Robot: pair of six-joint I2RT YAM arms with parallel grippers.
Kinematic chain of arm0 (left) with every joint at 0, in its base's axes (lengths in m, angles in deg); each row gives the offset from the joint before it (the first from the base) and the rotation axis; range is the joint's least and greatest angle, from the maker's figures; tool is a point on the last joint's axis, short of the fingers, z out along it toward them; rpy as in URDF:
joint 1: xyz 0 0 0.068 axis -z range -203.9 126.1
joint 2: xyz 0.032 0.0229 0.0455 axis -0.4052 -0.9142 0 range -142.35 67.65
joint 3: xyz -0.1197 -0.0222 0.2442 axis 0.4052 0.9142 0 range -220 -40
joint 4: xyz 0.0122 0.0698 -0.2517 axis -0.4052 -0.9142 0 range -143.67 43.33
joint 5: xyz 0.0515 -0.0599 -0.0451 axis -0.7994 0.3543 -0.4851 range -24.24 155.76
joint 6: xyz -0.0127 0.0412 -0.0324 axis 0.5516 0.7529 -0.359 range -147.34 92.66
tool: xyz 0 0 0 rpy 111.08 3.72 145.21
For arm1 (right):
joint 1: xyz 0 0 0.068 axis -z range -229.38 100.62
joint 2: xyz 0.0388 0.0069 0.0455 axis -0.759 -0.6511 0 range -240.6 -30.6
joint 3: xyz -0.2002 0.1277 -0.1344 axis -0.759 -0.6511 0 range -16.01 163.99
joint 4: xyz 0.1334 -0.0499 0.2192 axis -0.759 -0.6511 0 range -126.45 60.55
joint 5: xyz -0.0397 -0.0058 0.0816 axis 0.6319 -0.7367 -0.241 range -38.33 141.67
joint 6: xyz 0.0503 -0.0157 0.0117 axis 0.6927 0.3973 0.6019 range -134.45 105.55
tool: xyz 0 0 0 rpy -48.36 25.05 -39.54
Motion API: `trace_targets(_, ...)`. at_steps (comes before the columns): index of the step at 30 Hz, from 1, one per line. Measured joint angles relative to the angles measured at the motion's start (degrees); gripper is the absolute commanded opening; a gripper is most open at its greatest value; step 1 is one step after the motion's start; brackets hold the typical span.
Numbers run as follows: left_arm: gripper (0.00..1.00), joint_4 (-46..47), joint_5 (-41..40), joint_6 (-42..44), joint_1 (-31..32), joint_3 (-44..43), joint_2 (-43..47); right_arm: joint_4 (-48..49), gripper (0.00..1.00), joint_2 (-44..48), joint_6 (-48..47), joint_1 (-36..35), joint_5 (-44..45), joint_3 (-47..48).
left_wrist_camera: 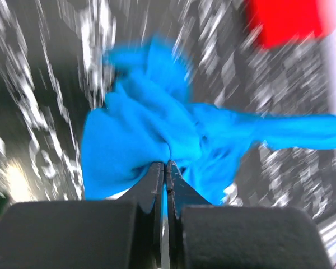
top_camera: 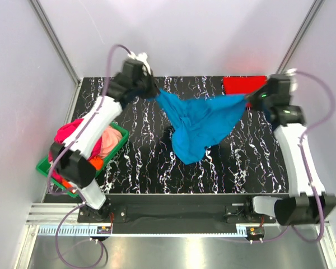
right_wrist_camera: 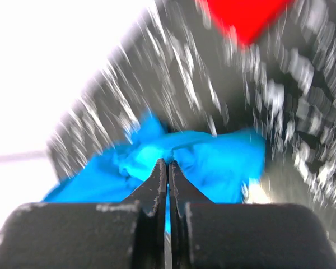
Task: Fold and stack the t-shirts
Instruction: Flatten the tshirt out
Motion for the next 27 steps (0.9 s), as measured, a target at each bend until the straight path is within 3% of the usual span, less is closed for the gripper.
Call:
trace_targets(3,0.0,-4.22,-0.66,1.86,-1.27,-11.47,3.1,-2.47,0.0,3.89,-2.69,5.51,2.1,9.84)
trace_targets(5,0.0,-5.44,-0.81,2.51,-1.95,-13.9,4.98,-3.96,0.0,6.1,-3.78,7.98,3.65,12.46)
trace_targets(13,0.0,-10.84,-0.9,4.72,-2.1,-13.66,10.38,-10.54,0.0,8.2,-6.32,8.31,3.93,13.6)
trace_targets(20,0.0,-12.96,0.59,4.9,-1.97,-5.49,14.75,-13.42,0.0,8.9,-7.89,8.31,4.55,15.3)
trace_targets(27,0.0,-8.24,3.48,1.11,6.34,18.78,34.53,-13.09,0.0,10.08,-9.18,8.31,3.69,17.44)
